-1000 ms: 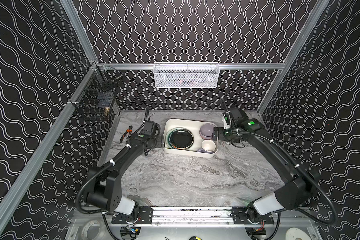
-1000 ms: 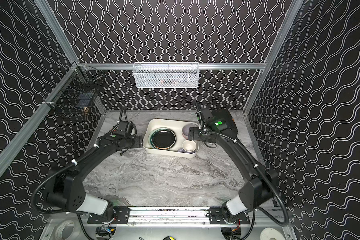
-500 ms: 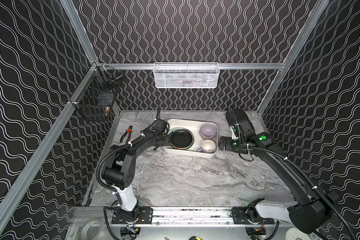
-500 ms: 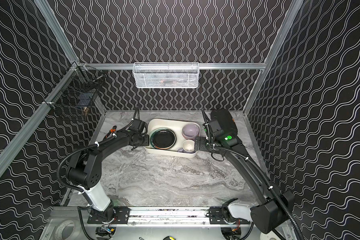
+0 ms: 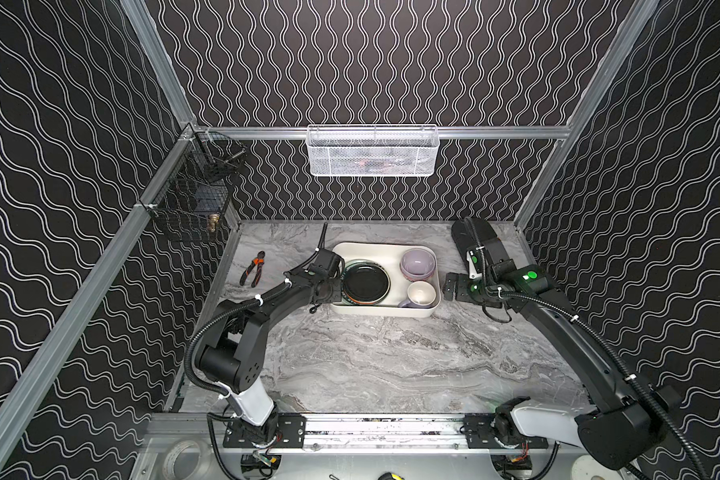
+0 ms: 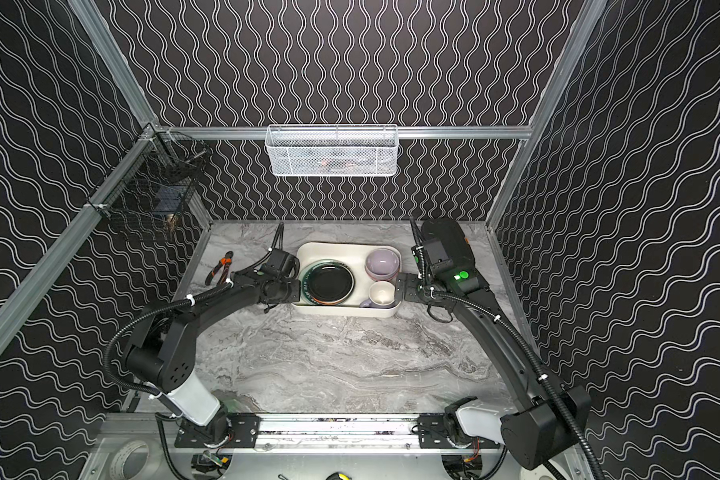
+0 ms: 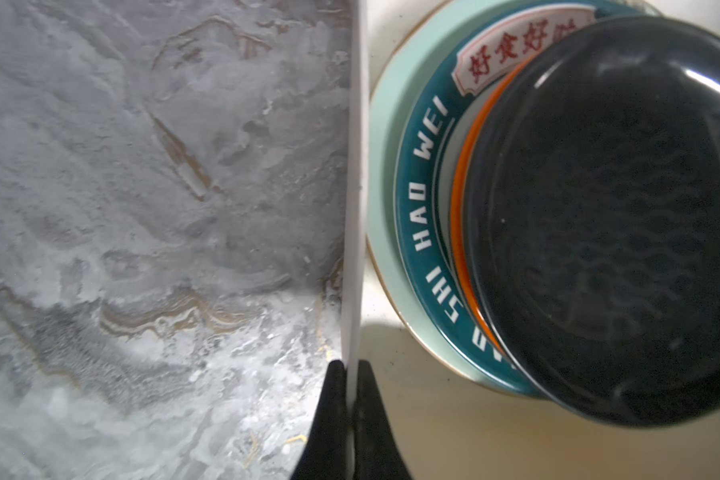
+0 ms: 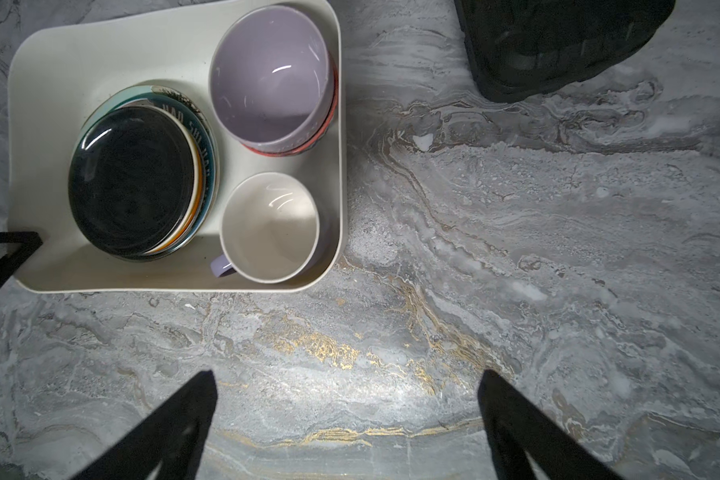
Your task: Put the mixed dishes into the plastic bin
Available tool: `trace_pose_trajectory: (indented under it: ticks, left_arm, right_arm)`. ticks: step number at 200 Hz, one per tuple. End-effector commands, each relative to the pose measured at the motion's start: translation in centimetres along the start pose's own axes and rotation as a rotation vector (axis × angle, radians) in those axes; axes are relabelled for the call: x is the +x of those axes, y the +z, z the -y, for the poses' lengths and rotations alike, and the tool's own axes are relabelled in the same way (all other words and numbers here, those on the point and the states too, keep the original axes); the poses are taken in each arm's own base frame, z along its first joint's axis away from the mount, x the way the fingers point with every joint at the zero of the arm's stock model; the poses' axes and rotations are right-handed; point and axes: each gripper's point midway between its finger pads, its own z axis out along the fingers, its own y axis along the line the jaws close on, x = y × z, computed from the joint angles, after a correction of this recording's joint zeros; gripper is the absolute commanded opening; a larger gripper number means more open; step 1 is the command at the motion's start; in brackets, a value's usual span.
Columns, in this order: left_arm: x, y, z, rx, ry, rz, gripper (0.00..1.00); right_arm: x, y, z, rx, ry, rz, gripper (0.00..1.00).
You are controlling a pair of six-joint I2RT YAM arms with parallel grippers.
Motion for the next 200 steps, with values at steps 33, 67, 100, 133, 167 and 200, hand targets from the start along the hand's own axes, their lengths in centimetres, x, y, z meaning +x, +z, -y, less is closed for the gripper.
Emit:
trace_pose_trajectory:
  ticks: [33,67,100,133,167,200]
  left_arm:
    - [2.8,-0.7,-0.3,0.005,0.019,-0.077,0.00]
    - [4.4,-1.9,0.5,0.037,-0.005,-0.090,0.00]
    - [6.1,-2.4,1.1,0.052,-0.012,-0.103,0.00]
    - [7.0,-2.8,0.9,0.048,0.003,-0.106,0.00]
    - [6.0,-4.5,0.5,0.030,0.030,-0.068,0.68]
    - [3.1,-7.5,-0.5,-0.012,0.067,0.054,0.98]
  right_arm:
    - [-0.2,0.1,-0.4,-0.012,-0.036,-0.021,0.99]
    - [-0.1,0.2,-0.5,-0.014,-0.035,-0.024,0.99]
    - [0.1,0.3,-0.6,-0.027,-0.022,-0.027,0.99]
    - [0.3,0.4,-0.7,-0.035,-0.016,-0.031,0.99]
    - [-0.4,0.1,-0.9,-0.047,-0.030,-0.008,0.99]
    - [-2.3,-0.3,-0.1,-0.035,-0.011,0.042,0.99]
